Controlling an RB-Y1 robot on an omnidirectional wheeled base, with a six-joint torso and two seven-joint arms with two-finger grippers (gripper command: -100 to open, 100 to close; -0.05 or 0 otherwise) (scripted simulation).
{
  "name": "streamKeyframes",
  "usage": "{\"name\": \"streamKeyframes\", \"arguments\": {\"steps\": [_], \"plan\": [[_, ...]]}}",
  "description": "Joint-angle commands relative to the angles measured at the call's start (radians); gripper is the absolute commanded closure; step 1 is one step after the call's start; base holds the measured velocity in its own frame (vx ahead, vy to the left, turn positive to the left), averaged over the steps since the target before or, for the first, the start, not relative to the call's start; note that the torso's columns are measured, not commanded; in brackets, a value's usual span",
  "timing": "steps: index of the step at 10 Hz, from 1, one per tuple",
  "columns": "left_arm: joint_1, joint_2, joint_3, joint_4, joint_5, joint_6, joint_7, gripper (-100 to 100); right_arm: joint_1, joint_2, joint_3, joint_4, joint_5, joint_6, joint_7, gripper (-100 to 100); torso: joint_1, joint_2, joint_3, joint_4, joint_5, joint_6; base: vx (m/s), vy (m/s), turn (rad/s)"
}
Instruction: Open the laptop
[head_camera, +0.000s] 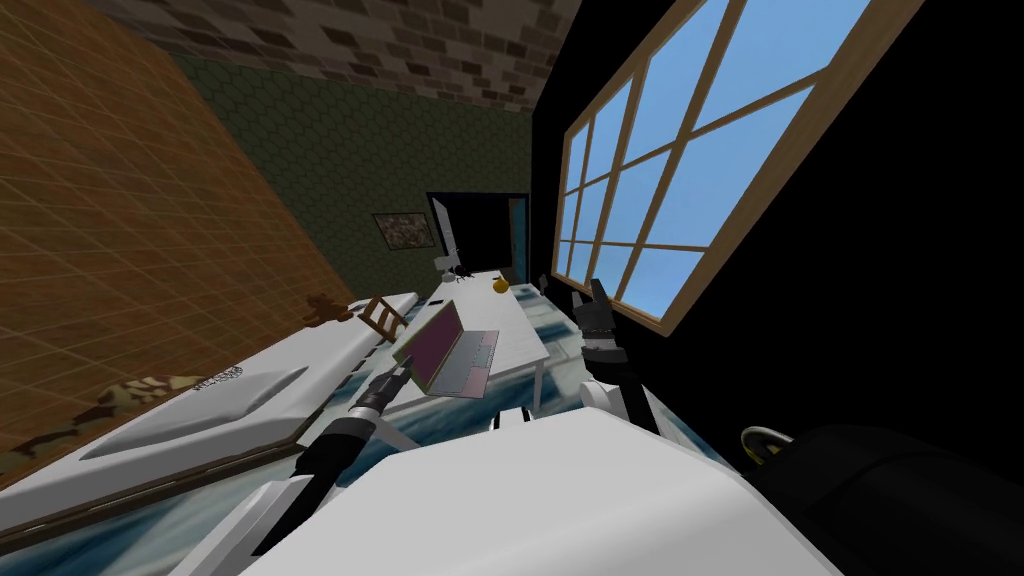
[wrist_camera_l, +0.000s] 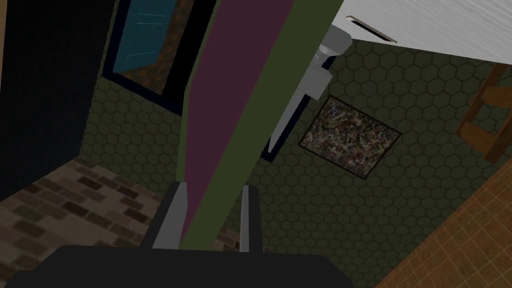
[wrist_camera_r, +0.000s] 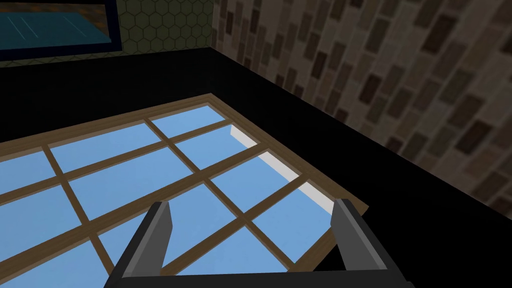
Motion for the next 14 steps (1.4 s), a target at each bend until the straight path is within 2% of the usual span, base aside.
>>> {"name": "streamKeyframes", "arguments": {"steps": [1, 5, 6, 9, 11, 13, 14], "plan": [[-0.007, -0.007, -0.009, 0.037, -0.062, 0.001, -0.067, 100, 0.000, 0.000, 0.000, 0.000, 0.000, 0.000, 0.000, 0, -0.001, -0.002, 0.000, -0.003, 0.003, 0.003, -0.010, -0.103, -0.005], [-0.021, -0.009, -0.010, 0.098, -0.149, -0.007, -0.158, 100, 0.000, 0.000, 0.000, 0.000, 0.000, 0.000, 0.000, 0, -0.002, -0.007, -0.002, -0.007, 0.007, 0.008, 0.003, -0.102, -0.008], [-0.024, -0.001, 0.007, 0.078, -0.134, 0.003, -0.141, 100, 0.000, 0.000, 0.000, 0.000, 0.000, 0.000, 0.000, 0, -0.003, -0.008, -0.003, -0.007, 0.007, 0.007, -0.011, -0.045, 0.027], [-0.091, -0.046, -0.006, 0.171, -0.213, 0.007, -0.236, 100, 0.000, 0.000, 0.000, 0.000, 0.000, 0.000, 0.000, 0, 0.008, -0.003, 0.000, -0.002, 0.005, 0.000, -0.043, -0.038, -0.041], [-0.091, -0.046, -0.006, 0.180, -0.213, 0.007, -0.237, 100, 0.000, 0.000, 0.000, 0.000, 0.000, 0.000, 0.000, 0, 0.008, -0.006, -0.002, -0.003, 0.005, 0.000, -0.020, -0.021, -0.037], [-0.136, -0.077, -0.016, 0.238, -0.263, 0.011, -0.297, 100, 0.000, 0.000, 0.000, 0.000, 0.000, 0.000, 0.000, 0, 0.012, -0.006, -0.002, -0.004, 0.006, -0.002, -0.023, -0.025, -0.033], [-0.136, -0.077, -0.016, 0.249, -0.263, 0.011, -0.297, 100, 0.000, 0.000, 0.000, 0.000, 0.000, 0.000, 0.000, 0, 0.011, -0.007, -0.002, -0.005, 0.007, 0.000, -0.027, -0.024, -0.046]]}}
